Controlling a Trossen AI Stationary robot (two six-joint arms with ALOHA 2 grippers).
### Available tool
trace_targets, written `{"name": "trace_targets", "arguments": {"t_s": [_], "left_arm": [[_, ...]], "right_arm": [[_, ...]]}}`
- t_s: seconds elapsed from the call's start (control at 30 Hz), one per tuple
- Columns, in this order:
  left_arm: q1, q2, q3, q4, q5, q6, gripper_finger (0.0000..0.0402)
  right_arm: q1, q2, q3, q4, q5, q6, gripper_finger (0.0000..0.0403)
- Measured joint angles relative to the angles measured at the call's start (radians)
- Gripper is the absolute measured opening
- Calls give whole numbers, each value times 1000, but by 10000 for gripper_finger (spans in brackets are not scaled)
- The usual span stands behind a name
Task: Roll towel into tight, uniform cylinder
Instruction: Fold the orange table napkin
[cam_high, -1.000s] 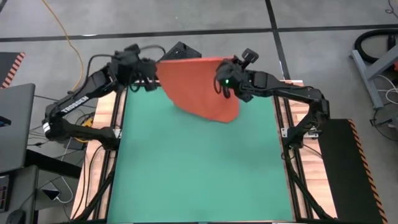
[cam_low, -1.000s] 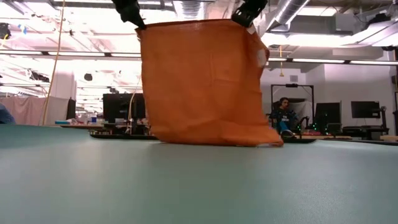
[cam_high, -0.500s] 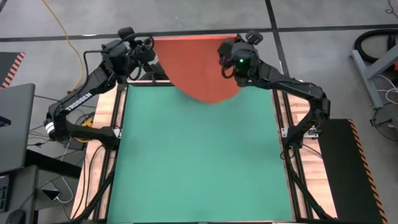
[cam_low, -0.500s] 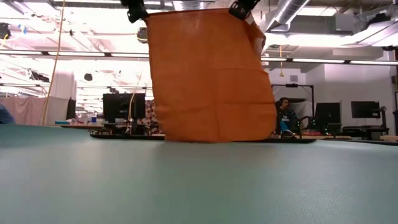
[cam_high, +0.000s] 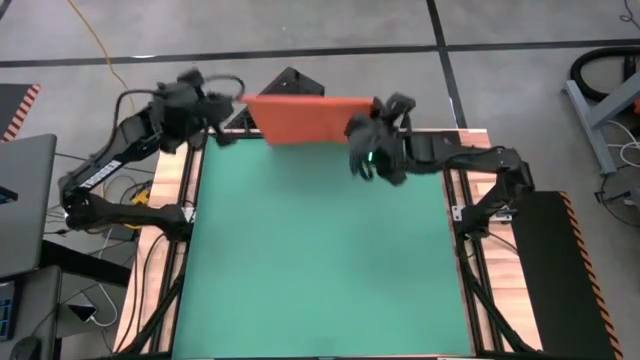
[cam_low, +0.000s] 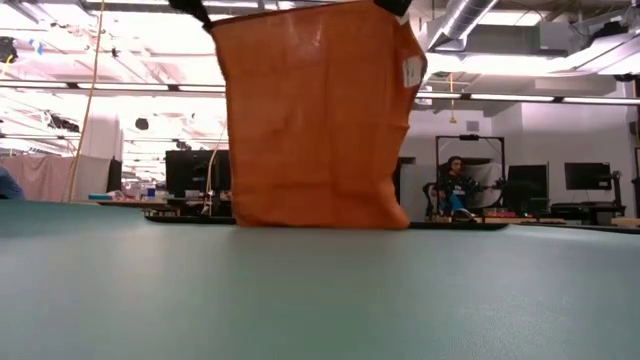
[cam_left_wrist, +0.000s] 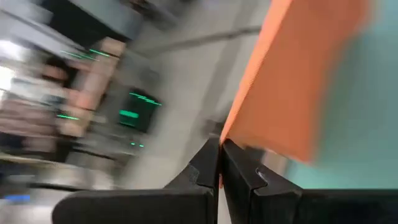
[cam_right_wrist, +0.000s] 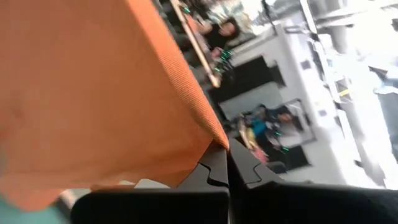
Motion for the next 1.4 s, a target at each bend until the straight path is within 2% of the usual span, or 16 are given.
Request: {"name": "trace_targets", "arguments": {"t_s": [0.07,0.17,0.27,0.33,0.47,0.57,0.73,0.83,1.0,1.13,1.4], "left_arm": [[-38,-9,-3,-144,82,-141,0],[-104,-14,-20,-304,241,-339,0],[-202,-17,-77,-341,346,-475,0],[-286,-18,-129,-333,370,-537,0],[-441,-7,-241,-334,406,-671,0],[-554,-1,-336,-323,439,-804,0],[-743,-1,-489,-211,437,-1026,0],[-840,-3,-561,-102,437,-1125,0],[-938,-3,-646,56,438,-1196,0],[-981,-2,-663,82,428,-1248,0],[-1043,1,-663,84,388,-1298,0]], "right_arm": [[60,0,0,-176,-33,240,3],[145,0,0,-405,-184,631,3],[234,14,-1,-580,-329,934,3],[293,35,-13,-622,-427,1040,3],[397,83,-33,-626,-647,1169,3],[470,137,-33,-613,-742,1236,3],[556,248,-34,-596,-900,1333,3],[590,310,-34,-593,-932,1355,5],[615,399,-34,-558,-1028,1343,11],[620,422,-34,-529,-1066,1356,10],[643,418,-34,-488,-1061,1399,10]]}}
